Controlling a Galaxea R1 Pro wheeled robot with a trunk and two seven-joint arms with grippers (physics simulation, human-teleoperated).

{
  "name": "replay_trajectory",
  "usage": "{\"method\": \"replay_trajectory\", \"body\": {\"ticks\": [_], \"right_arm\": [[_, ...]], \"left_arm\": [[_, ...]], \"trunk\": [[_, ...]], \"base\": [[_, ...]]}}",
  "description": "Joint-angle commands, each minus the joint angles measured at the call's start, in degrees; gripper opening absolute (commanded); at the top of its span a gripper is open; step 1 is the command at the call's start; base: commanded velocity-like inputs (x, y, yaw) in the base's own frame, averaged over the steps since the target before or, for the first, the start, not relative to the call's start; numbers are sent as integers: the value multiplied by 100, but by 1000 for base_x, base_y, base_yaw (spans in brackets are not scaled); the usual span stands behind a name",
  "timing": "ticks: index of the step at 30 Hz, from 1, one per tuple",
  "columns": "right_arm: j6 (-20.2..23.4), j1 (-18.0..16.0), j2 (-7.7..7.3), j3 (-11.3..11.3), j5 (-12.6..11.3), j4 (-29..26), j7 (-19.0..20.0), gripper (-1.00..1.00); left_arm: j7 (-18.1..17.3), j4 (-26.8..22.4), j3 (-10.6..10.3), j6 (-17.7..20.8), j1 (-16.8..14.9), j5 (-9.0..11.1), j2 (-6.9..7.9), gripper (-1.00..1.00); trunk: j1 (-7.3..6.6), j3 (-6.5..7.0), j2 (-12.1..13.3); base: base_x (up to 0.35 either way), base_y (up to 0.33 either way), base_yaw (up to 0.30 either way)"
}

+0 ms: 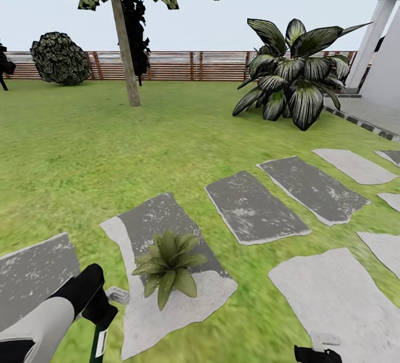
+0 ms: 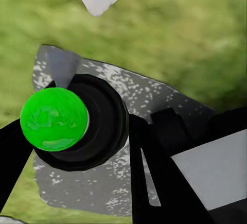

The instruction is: Pick up the pesticide atomizer in the garden and spray insectifuge to fully cover both potted plants in the garden.

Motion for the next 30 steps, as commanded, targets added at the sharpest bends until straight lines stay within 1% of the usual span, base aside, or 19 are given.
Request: {"method": "replay_trajectory", "body": {"ticks": [1, 4, 5, 7, 15, 17, 21, 23, 25, 26, 27, 28, 30], "right_arm": [[-16, -2, 0, 49, -54, 2, -11, 100], [-14, -2, 4, 49, -54, -3, -11, 100], [-16, -2, 8, 49, -56, -7, -11, 100], [-15, -2, 11, 50, -55, -9, -11, 100], [-13, -4, 14, 57, -54, -12, -11, 100], [-15, -3, 13, 56, -54, -14, -11, 100], [-12, -3, 13, 52, -54, -13, -11, 100], [-15, -2, 12, 50, -54, -16, -11, 100], [-16, -2, 12, 50, -56, -18, -11, 100], [-15, -2, 12, 50, -55, -19, -11, 100], [-17, -4, 12, 50, -55, -19, -11, 100], [-18, -3, 12, 50, -55, -19, -11, 100], [-18, -3, 12, 49, -55, -19, -11, 100]], "left_arm": [[-51, -10, 3, 19, -1, -47, 0, -100], [-41, -14, 2, 19, -1, -47, 11, -100], [128, -16, -4, 27, -1, -43, -11, -100], [238, -14, 11, 34, -4, -32, -41, -100], [270, -15, 44, 45, -63, 28, -76, -100], [210, -14, 42, 45, -82, 30, -100, -100], [-216, -25, 26, 40, -109, -2, -157, -100], [-312, -29, 8, 41, -113, -12, -192, -100], [-355, -30, -99, 44, -114, -21, -221, -100], [-369, -34, -232, 53, -116, -23, -232, -100], [-380, -40, -353, 143, -128, -19, -238, -100], [-386, -56, -425, 329, -166, -15, -240, -100], [-390, -99, -487, 505, -209, -13, -242, -100]], "trunk": [[-1, -5, -2], [-1, -5, -2], [-1, -5, -2], [-1, -5, -2], [-1, -5, -2], [-1, -5, -2], [-1, -5, -2], [-1, -5, -2], [-1, -5, -2], [-1, -5, -2], [-1, -5, -2], [-1, -5, -2], [-1, -5, -2]], "base": [[0, 0, 0], [0, 0, 17], [0, 0, 162], [0, 0, 222], [50, -1, 270], [148, -68, 277], [180, -177, 229], [82, -258, 66], [34, -278, 27], [-1, -286, 11], [-56, -288, 6], [-98, -287, 3], [-133, -279, 1]]}}
